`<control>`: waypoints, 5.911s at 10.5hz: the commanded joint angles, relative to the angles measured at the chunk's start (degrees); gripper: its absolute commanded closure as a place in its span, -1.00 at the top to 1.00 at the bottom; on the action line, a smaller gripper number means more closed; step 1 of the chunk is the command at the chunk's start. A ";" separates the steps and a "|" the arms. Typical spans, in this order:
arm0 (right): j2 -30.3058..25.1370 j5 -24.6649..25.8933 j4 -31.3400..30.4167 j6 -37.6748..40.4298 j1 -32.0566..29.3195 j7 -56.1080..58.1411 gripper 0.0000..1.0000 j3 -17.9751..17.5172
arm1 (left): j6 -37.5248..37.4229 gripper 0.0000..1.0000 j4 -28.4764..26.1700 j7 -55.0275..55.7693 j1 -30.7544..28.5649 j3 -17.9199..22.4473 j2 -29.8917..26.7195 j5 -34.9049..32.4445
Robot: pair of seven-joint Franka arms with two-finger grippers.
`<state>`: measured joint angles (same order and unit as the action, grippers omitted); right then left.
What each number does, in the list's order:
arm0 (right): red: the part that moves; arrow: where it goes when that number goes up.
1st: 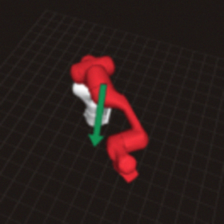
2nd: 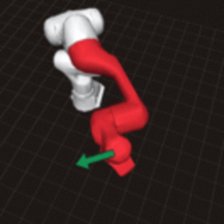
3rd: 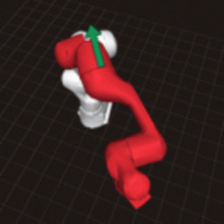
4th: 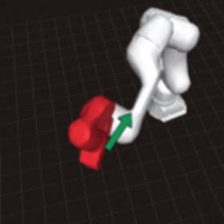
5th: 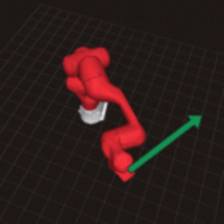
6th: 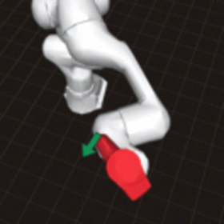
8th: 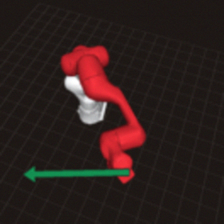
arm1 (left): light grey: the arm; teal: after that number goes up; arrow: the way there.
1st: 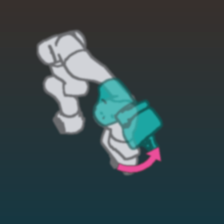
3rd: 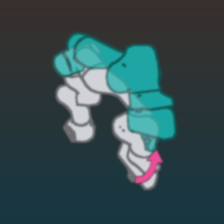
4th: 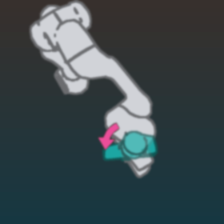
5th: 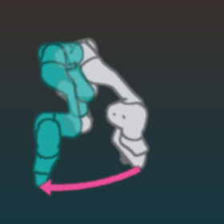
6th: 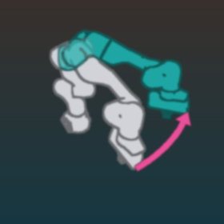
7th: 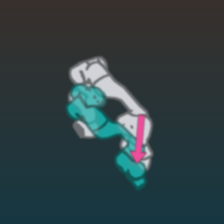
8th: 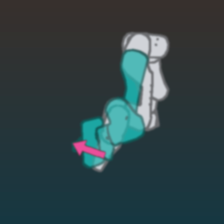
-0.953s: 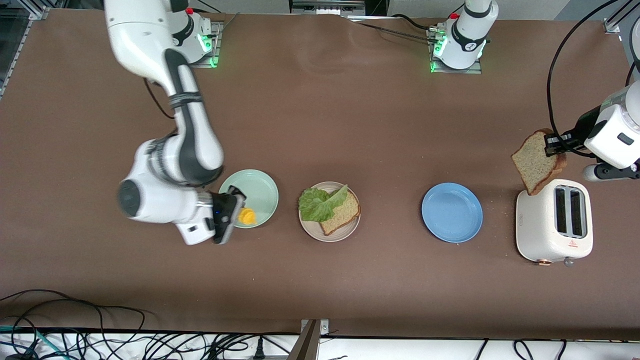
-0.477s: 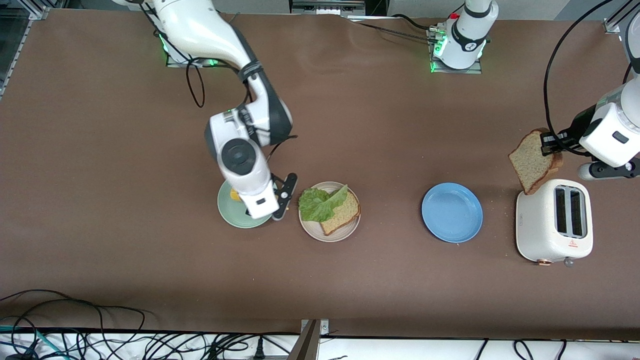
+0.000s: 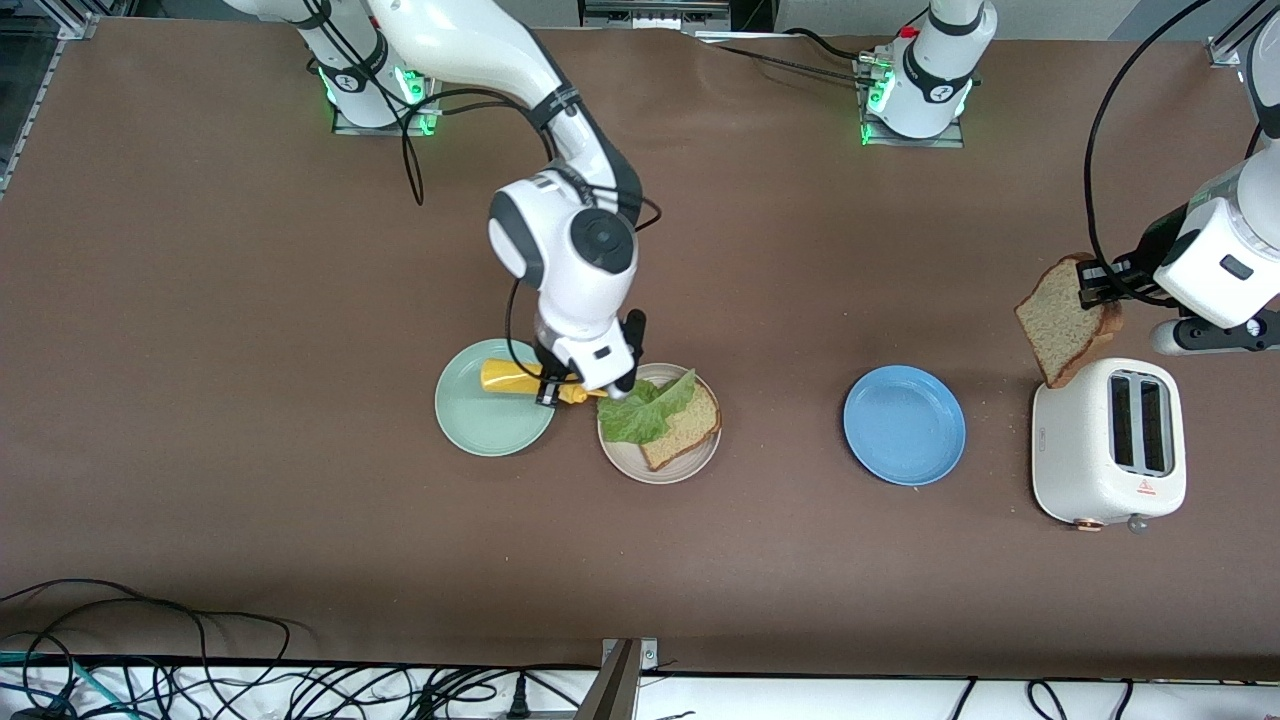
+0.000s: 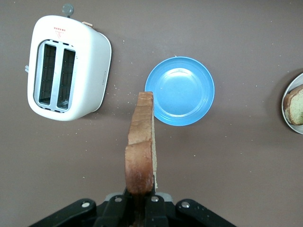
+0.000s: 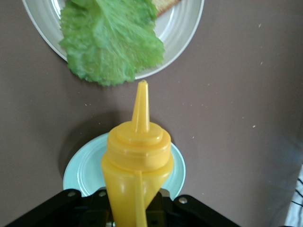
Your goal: Make sandwich on beige plate with both arms
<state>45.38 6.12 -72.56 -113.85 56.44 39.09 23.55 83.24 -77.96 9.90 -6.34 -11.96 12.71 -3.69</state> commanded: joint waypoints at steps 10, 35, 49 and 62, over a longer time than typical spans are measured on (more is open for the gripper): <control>-5.30 -19.16 0.49 6.45 -11.49 12.73 -1.00 3.08 | -0.53 -1.00 -1.41 3.45 0.63 -3.59 -1.46 0.53; 10.07 -85.22 -7.25 46.52 -51.42 92.83 -1.00 1.85 | 0.17 -1.00 -1.06 2.66 -1.13 -3.33 -0.14 2.46; 14.65 -85.66 -7.34 43.71 -51.60 95.22 0.99 -2.63 | 5.71 -1.00 0.35 10.13 -0.78 -3.33 1.35 5.53; 13.42 -75.30 -2.87 44.77 -57.14 87.33 1.00 4.03 | 7.03 -1.00 1.76 21.88 6.32 -3.60 6.09 12.47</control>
<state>59.37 -71.14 -78.39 -70.07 -0.14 131.11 26.15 90.36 -77.96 27.68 -3.59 -15.80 16.42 7.44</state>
